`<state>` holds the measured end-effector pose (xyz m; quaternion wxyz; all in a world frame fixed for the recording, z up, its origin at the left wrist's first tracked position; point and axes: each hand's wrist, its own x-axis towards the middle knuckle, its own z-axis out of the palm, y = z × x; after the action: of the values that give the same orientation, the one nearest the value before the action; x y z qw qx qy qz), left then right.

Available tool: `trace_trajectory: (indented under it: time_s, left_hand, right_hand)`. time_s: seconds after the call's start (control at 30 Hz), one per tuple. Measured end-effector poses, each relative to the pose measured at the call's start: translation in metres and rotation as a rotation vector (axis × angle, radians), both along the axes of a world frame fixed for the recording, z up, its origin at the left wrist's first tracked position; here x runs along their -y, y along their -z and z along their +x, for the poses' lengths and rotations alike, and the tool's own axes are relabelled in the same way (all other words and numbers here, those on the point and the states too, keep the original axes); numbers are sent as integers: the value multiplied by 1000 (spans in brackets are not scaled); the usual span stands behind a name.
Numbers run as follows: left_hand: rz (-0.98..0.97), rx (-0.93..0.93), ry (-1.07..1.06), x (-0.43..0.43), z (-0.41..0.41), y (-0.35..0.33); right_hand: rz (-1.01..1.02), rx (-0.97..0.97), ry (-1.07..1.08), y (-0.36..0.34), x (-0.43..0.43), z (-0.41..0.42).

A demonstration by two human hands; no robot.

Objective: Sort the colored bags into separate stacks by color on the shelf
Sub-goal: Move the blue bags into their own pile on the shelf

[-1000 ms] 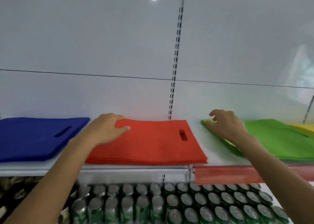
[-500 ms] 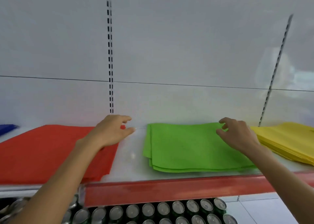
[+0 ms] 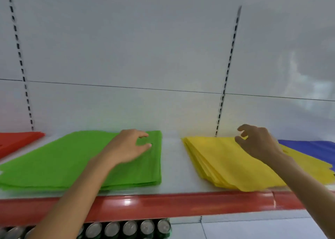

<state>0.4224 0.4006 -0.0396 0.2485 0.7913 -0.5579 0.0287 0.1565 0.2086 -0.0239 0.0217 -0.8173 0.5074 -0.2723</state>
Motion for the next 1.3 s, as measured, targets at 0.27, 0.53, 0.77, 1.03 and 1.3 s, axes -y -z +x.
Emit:
trace_trajectory:
  time_s: [0.27, 0.53, 0.77, 1.03, 1.3]
  left_hand:
    - [7, 70, 10, 100, -93, -27]
    - [-50, 71, 137, 187, -210, -53]
    - [-93, 9, 137, 268, -326, -41]
    - [91, 1, 76, 357, -431, -7]
    - [450, 94, -147, 405, -454, 33]
  right_hand:
    - [20, 56, -5, -7, 92, -92]
    - [13, 61, 24, -11, 181, -182]
    - [8, 7, 33, -2, 267, -294]
    - [74, -56, 55, 22, 345, -395]
    - [159, -171, 68, 49, 394, -430]
